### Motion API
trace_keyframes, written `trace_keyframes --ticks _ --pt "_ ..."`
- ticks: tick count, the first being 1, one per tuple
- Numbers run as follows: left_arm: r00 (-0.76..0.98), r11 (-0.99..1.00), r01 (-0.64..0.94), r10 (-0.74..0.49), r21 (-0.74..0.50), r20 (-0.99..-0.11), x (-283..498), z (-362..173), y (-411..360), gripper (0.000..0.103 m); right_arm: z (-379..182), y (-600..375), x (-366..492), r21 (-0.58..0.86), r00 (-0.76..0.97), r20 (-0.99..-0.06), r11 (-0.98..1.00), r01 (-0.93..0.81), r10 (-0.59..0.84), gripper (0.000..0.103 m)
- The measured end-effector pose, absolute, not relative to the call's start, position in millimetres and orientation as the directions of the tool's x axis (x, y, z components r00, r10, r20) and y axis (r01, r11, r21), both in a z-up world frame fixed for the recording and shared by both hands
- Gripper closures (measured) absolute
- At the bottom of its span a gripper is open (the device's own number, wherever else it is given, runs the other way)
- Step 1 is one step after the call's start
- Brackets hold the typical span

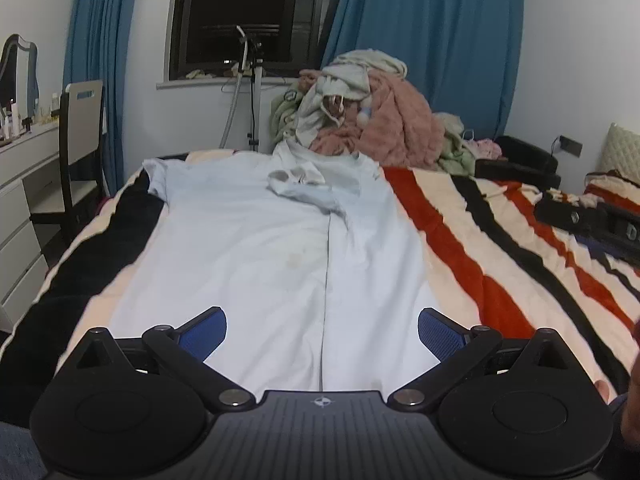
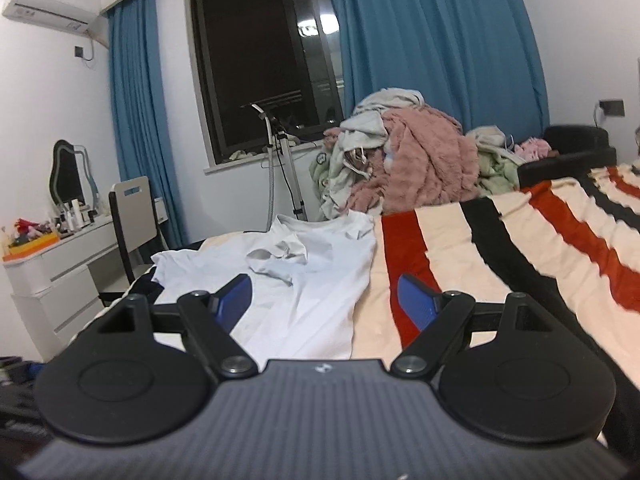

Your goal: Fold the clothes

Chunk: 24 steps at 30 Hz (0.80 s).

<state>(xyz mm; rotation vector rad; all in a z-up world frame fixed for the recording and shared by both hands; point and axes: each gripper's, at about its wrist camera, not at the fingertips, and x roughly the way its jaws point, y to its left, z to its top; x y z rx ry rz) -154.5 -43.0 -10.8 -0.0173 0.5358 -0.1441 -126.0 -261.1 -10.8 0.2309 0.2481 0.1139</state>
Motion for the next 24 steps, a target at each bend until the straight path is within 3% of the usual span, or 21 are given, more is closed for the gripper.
trace_keyframes --ticks 16,24 --pt "0.914 0.997 0.068 -0.071 -0.02 -0.4 -212.6 115.8 -34.3 0.0 69.2 -236.2 -178.5 0.23 0.981 -0.16 0.971 -0.073 0.111 0.021" --pt "0.914 0.993 0.095 -0.115 -0.069 -0.39 -231.9 170.3 -45.4 0.0 86.9 -237.1 -178.8 0.224 0.979 -0.163 0.971 -0.082 0.121 0.021"
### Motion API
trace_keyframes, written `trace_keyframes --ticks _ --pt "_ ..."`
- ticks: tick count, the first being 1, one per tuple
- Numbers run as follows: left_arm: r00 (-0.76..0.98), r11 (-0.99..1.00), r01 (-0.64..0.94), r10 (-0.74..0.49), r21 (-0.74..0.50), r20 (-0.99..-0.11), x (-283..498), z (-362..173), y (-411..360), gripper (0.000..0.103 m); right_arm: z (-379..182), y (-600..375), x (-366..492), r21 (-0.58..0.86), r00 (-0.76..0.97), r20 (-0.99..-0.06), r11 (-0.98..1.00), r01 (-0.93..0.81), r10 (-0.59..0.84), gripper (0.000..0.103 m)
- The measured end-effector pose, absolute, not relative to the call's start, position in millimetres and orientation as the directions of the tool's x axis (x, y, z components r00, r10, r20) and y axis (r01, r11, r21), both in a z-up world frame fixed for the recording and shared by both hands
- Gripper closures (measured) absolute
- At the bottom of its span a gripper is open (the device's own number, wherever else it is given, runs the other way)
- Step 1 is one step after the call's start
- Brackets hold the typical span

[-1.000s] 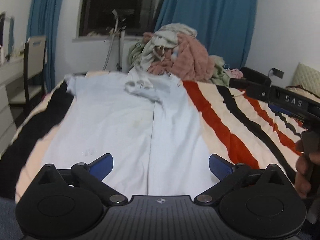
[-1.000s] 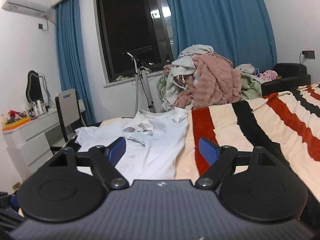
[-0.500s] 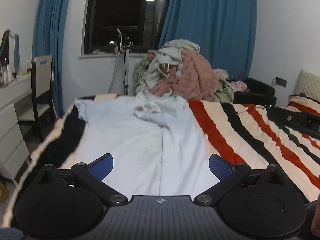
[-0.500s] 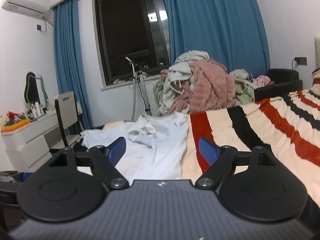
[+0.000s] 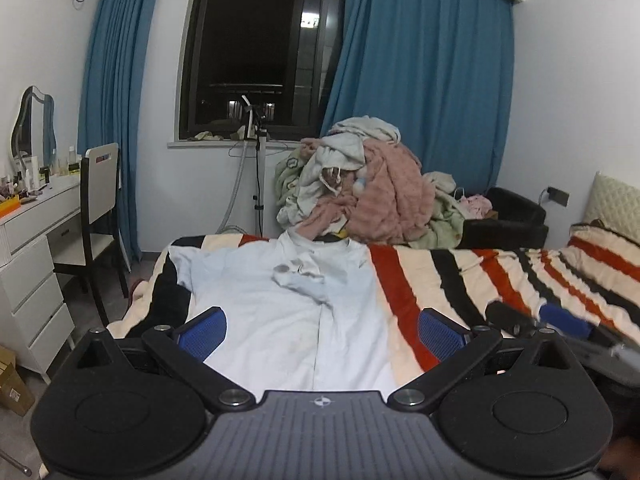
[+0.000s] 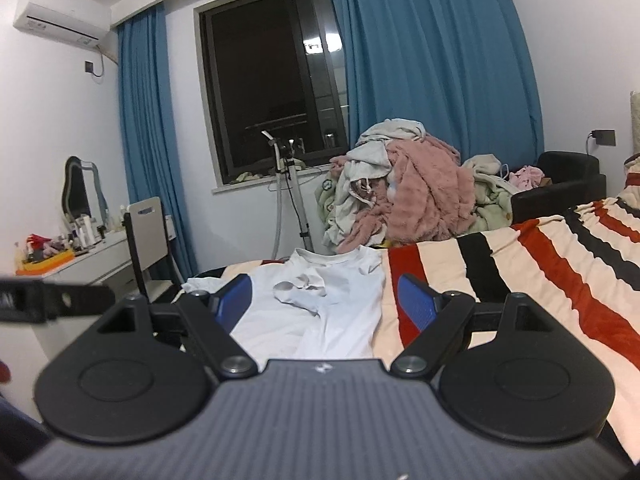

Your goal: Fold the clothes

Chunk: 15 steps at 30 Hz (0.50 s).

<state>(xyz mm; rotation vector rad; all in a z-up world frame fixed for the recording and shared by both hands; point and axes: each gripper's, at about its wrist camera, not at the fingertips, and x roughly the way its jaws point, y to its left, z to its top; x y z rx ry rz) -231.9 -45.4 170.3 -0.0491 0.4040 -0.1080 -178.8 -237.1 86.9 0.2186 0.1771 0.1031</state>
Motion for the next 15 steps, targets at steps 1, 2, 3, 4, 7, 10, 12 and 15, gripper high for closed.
trace_keyframes --ticks 1,2,3,4,7,10,12,15 --pt "0.916 0.993 0.091 -0.114 -0.076 -0.384 -229.7 177.3 -45.2 0.0 89.1 -237.2 -178.9 0.224 0.979 -0.164 0.971 -0.084 0.122 0.021" --pt "0.926 0.992 0.09 -0.118 -0.094 -0.359 -225.3 184.2 -42.9 0.0 91.3 -237.3 -178.9 0.223 0.979 -0.164 0.971 -0.085 0.123 0.021" --pt "0.934 0.989 0.092 -0.126 -0.115 -0.335 -220.6 189.7 -40.1 0.0 93.6 -237.4 -179.0 0.222 0.978 -0.165 0.971 -0.086 0.124 0.021" --pt "0.942 0.987 0.091 -0.128 -0.133 -0.311 -213.9 193.7 -37.3 0.0 95.8 -237.6 -179.0 0.222 0.978 -0.165 0.971 -0.087 0.126 0.021" --pt "0.956 0.984 0.09 -0.128 -0.152 -0.262 -187.3 190.8 -29.4 0.0 86.0 -233.9 -158.8 0.218 0.971 -0.198 0.972 -0.092 0.136 0.021" --pt "0.963 0.986 0.094 -0.124 -0.135 -0.24 -156.3 175.4 -23.2 0.0 74.6 -229.9 -136.6 0.215 0.961 -0.234 0.972 -0.097 0.148 0.021" --pt "0.963 0.99 0.066 -0.096 -0.124 -0.252 -131.8 152.6 -17.8 0.0 67.0 -227.2 -121.7 0.213 0.954 -0.258 0.972 -0.101 0.155 0.021" --pt "0.947 0.99 0.02 -0.064 -0.143 -0.315 -98.2 117.0 -4.1 0.0 55.6 -223.1 -99.4 0.209 0.941 -0.294 0.972 -0.106 0.166 0.021"
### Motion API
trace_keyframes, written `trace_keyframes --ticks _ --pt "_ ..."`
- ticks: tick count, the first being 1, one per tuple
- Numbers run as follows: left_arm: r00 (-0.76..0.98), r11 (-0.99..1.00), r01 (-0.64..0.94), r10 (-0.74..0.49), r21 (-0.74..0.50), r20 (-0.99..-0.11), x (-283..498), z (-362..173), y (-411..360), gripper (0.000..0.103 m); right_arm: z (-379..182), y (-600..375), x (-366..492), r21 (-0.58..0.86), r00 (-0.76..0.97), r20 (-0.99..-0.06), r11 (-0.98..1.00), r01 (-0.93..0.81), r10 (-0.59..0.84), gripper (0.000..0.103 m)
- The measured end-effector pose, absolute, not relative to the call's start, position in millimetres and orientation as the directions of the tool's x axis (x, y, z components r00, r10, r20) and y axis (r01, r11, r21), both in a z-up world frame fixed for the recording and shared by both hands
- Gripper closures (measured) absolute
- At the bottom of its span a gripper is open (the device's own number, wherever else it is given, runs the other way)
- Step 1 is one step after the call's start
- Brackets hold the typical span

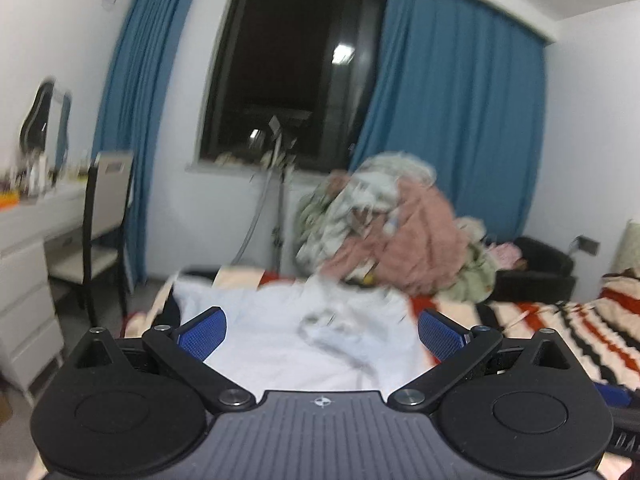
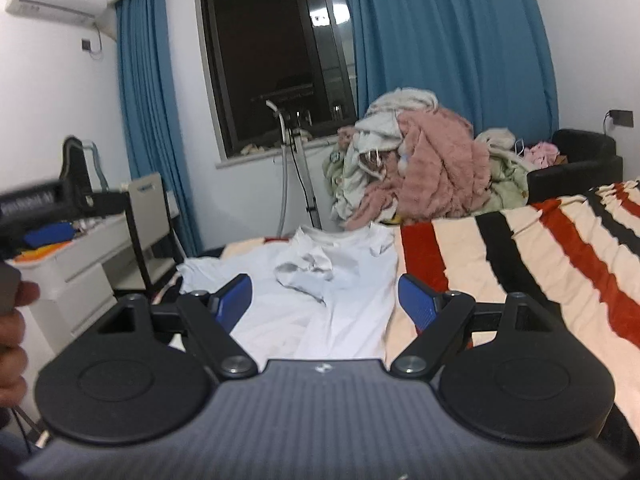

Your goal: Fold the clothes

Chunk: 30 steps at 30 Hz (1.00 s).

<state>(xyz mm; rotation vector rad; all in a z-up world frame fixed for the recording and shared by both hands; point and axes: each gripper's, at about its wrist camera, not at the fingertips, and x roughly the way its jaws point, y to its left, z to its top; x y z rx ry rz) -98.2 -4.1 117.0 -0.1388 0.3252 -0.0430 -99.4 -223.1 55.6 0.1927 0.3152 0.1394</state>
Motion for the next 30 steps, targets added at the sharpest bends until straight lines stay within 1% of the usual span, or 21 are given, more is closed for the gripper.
trace_keyframes --ticks 1,4,7,11,13,17,19,21,22,23,25,27,28,29,30 --pt "0.939 0.988 0.01 -0.063 -0.156 -0.338 -89.6 108.4 1.8 0.0 50.6 -219.1 -87.7 0.208 0.935 -0.309 0.972 -0.111 0.173 0.021" --pt "0.929 0.981 -0.018 -0.055 -0.191 -0.367 -71.6 80.6 32.8 0.0 34.1 -192.2 -38.1 0.184 0.91 -0.361 0.972 -0.145 0.204 0.021" --pt "0.918 0.972 -0.09 -0.004 -0.218 -0.397 -55.6 56.6 69.9 0.0 17.2 -157.6 19.4 0.158 0.879 -0.412 0.969 -0.191 0.241 0.021" --pt "0.908 0.942 -0.174 0.041 -0.287 -0.416 -37.3 29.4 120.6 0.0 -14.0 -96.5 106.4 0.174 0.828 -0.446 0.94 -0.294 0.341 0.023" --pt "0.905 0.927 -0.208 0.06 -0.314 -0.422 -26.7 16.3 143.2 0.0 -31.3 -54.7 145.3 0.126 0.81 -0.456 0.928 -0.351 0.368 0.023" --pt "0.874 0.864 -0.327 0.123 -0.382 -0.47 -6.9 -14.0 183.7 0.0 -68.1 36.3 206.9 -0.021 0.769 -0.479 0.87 -0.492 0.423 0.023" --pt "0.861 0.8 -0.4 0.16 -0.447 -0.484 -2.2 -27.8 204.7 0.0 -85.5 69.8 232.6 -0.101 0.768 -0.508 0.858 -0.504 0.391 0.023" --pt "0.857 0.754 -0.445 0.201 -0.483 -0.475 -1.0 -35.1 217.3 0.0 -101.9 99.9 257.3 -0.173 0.783 -0.531 0.863 -0.475 0.324 0.023" --pt "0.855 0.739 -0.461 0.221 -0.492 -0.469 -0.4 -37.2 222.5 0.0 -108.2 110.6 267.5 -0.195 0.792 -0.533 0.867 -0.459 0.299 0.025" --pt "0.854 0.728 -0.473 0.239 -0.496 -0.463 0.0 -39.1 225.3 0.0 -113.1 118.4 275.7 -0.206 0.8 -0.528 0.871 -0.446 0.284 0.031" --pt "0.856 0.719 -0.478 0.254 -0.504 -0.45 1.7 -41.2 228.3 0.0 -116.1 129.8 291.3 -0.209 0.822 -0.497 0.881 -0.424 0.278 0.031" --pt "0.857 0.713 -0.482 0.265 -0.508 -0.441 1.4 -42.7 225.6 0.0 -115.2 136.2 302.7 -0.212 0.832 -0.477 0.881 -0.422 0.283 0.038" --pt "0.856 0.712 -0.485 0.269 -0.507 -0.441 1.3 -42.8 224.6 0.0 -115.0 140.1 308.6 -0.214 0.829 -0.48 0.878 -0.429 0.288 0.038" --pt "0.855 0.711 -0.488 0.272 -0.506 -0.442 1.2 -43.0 224.0 0.0 -114.6 144.5 313.1 -0.212 0.823 -0.485 0.874 -0.437 0.294 0.046" --pt "0.854 0.714 -0.489 0.276 -0.501 -0.44 1.3 -42.6 221.6 0.0 -113.1 148.0 316.3 -0.203 0.813 -0.493 0.868 -0.452 0.308 0.063"
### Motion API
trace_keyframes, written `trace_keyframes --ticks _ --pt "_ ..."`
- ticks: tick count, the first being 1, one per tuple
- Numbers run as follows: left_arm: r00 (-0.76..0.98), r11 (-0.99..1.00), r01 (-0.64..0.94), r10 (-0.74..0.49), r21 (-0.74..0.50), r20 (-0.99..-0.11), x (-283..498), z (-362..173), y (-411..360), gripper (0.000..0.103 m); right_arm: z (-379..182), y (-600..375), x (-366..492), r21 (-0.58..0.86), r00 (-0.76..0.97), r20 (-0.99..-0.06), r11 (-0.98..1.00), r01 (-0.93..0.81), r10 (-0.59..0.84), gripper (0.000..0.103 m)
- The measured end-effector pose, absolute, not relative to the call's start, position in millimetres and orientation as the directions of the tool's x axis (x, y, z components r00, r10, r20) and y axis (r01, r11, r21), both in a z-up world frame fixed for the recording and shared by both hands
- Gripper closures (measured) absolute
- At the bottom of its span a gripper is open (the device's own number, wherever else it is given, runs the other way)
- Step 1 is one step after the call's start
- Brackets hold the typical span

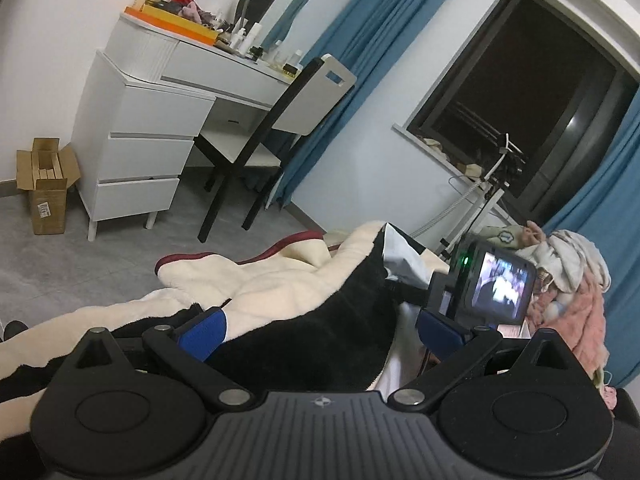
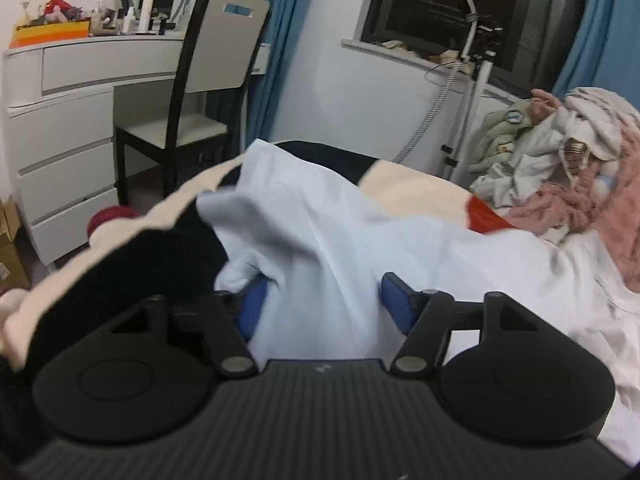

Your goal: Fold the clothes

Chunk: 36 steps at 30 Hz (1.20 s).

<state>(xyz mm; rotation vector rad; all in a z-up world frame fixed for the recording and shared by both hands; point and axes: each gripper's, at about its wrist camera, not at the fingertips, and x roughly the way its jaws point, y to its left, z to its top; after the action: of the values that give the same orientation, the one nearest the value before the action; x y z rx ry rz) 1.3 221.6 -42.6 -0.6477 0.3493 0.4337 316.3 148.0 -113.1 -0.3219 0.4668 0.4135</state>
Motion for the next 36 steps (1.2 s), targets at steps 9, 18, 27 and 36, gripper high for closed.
trace_keyframes --ticks 9,18,27,36 --pt "0.868 0.766 -0.461 0.284 -0.448 -0.408 -9.3 -27.6 192.5 0.0 -55.7 94.5 306.0 -0.06 0.848 -0.372 0.901 -0.429 0.378 0.096" --pt "0.91 0.849 -0.322 0.156 -0.419 -0.383 -27.4 -17.1 148.8 0.0 -26.3 -95.8 283.4 0.153 0.982 -0.151 0.984 -0.091 0.114 0.096" --pt "0.891 0.924 -0.219 0.058 -0.313 -0.451 5.6 -46.2 96.7 0.0 -118.8 -213.8 328.1 0.33 0.878 -0.471 0.939 0.094 0.078 0.027" --pt "0.891 0.949 -0.172 0.035 -0.266 -0.452 10.8 -51.8 85.9 0.0 -80.5 -205.6 278.0 0.266 0.913 -0.396 0.964 0.015 0.095 0.01"
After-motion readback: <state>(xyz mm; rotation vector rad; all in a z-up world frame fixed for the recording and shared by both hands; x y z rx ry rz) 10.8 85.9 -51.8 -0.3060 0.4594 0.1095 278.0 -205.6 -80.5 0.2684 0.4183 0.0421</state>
